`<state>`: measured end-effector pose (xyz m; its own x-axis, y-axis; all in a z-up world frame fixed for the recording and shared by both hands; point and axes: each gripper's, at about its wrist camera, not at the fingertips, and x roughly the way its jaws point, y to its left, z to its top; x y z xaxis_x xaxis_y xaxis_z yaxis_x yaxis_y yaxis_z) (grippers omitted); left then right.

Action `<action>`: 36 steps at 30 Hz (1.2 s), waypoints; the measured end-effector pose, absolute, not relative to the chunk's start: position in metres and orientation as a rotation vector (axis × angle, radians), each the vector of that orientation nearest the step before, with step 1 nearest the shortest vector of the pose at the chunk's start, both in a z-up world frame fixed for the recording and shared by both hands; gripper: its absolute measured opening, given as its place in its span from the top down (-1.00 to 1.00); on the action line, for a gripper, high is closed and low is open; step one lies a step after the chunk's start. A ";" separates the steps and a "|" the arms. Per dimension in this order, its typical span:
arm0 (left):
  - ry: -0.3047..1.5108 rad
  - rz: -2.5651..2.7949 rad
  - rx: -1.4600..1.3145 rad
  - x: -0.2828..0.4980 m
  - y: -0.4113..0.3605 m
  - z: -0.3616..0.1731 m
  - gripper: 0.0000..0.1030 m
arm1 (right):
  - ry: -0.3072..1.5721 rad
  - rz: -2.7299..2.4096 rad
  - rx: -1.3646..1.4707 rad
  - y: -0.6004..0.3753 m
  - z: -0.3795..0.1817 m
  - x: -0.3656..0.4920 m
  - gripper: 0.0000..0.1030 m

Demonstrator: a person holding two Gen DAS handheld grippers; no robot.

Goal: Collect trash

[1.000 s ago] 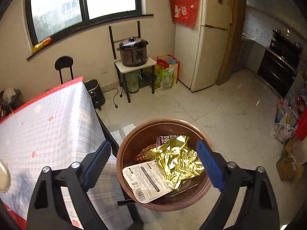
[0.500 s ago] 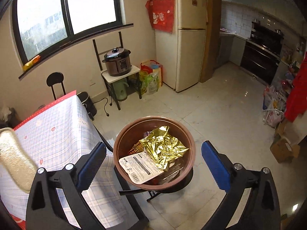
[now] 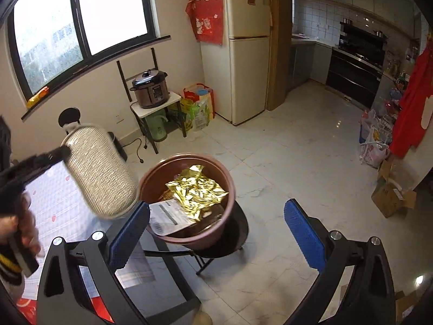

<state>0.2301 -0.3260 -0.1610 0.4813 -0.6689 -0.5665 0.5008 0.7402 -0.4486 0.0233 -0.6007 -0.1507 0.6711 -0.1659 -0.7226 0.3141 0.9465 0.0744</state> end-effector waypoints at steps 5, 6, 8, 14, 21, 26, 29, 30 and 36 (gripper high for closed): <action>0.786 -0.704 -0.209 0.244 -0.359 -0.154 -0.22 | 0.795 -0.279 0.208 -0.616 -0.155 0.023 -0.90; 0.775 -0.696 -0.205 0.240 -0.354 -0.150 -0.29 | 0.794 -0.277 0.213 -0.617 -0.156 0.025 -0.90; 0.751 -0.675 -0.192 0.230 -0.343 -0.142 -0.59 | 0.787 -0.275 0.226 -0.615 -0.154 0.028 -0.90; 0.735 -0.575 -0.139 0.202 -0.282 -0.121 -0.69 | 0.742 -0.238 0.218 -0.583 -0.141 0.032 -0.90; 0.674 -0.495 -0.075 0.156 -0.198 -0.084 -0.86 | 0.693 -0.182 0.158 -0.509 -0.104 0.034 -0.90; 0.646 -0.451 -0.063 0.123 -0.141 -0.055 -0.88 | 0.630 -0.124 0.166 -0.457 -0.075 0.017 -0.90; 0.607 -0.401 -0.052 0.101 -0.111 -0.038 -0.88 | 0.601 -0.108 0.141 -0.424 -0.060 0.006 -0.90; 0.592 -0.384 -0.053 0.089 -0.099 -0.032 -0.88 | 0.591 -0.105 0.133 -0.413 -0.056 0.004 -0.90; 0.541 -0.316 -0.041 0.054 -0.049 -0.009 -0.88 | 0.552 -0.079 0.127 -0.365 -0.042 -0.015 -0.90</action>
